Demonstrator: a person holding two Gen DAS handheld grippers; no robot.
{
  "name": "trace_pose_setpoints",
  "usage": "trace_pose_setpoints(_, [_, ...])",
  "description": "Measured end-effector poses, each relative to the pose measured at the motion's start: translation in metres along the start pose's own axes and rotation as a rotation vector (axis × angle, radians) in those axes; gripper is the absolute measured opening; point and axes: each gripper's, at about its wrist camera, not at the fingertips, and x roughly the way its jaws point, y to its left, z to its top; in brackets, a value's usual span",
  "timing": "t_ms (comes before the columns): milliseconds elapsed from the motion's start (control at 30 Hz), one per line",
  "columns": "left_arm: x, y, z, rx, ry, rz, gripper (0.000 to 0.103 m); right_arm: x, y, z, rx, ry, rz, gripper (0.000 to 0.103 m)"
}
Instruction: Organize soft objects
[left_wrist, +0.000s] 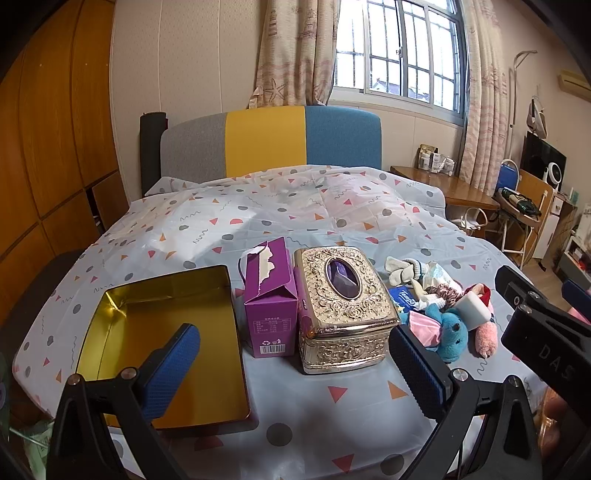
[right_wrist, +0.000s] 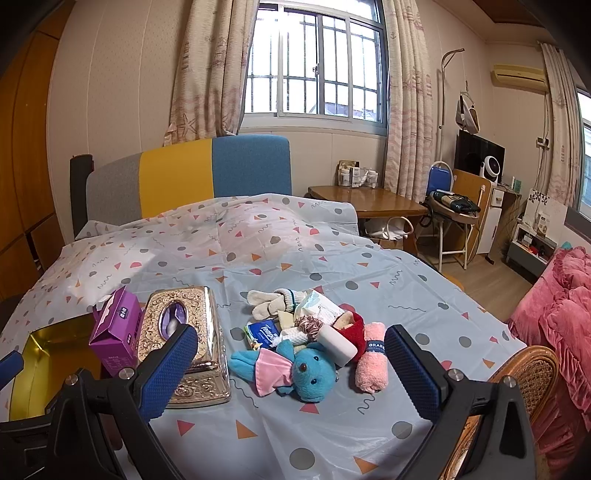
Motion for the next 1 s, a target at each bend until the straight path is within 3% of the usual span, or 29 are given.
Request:
trace_pose_setpoints(633, [0.005,-0.007,-0.002,0.012,0.030,-0.025,0.103,0.008,-0.015,-0.004,0.024,0.010,-0.010,0.103])
trace_pose_setpoints(767, [0.011,-0.009,-0.002,0.015,0.056,-0.067,0.103,0.012,-0.026,-0.002,0.049,0.021,-0.004,0.103])
trace_pose_setpoints(1000, [0.026,-0.023,-0.003,0.058,0.104,-0.212,0.103,0.028,-0.056,-0.001,0.118,0.070,0.011,0.103])
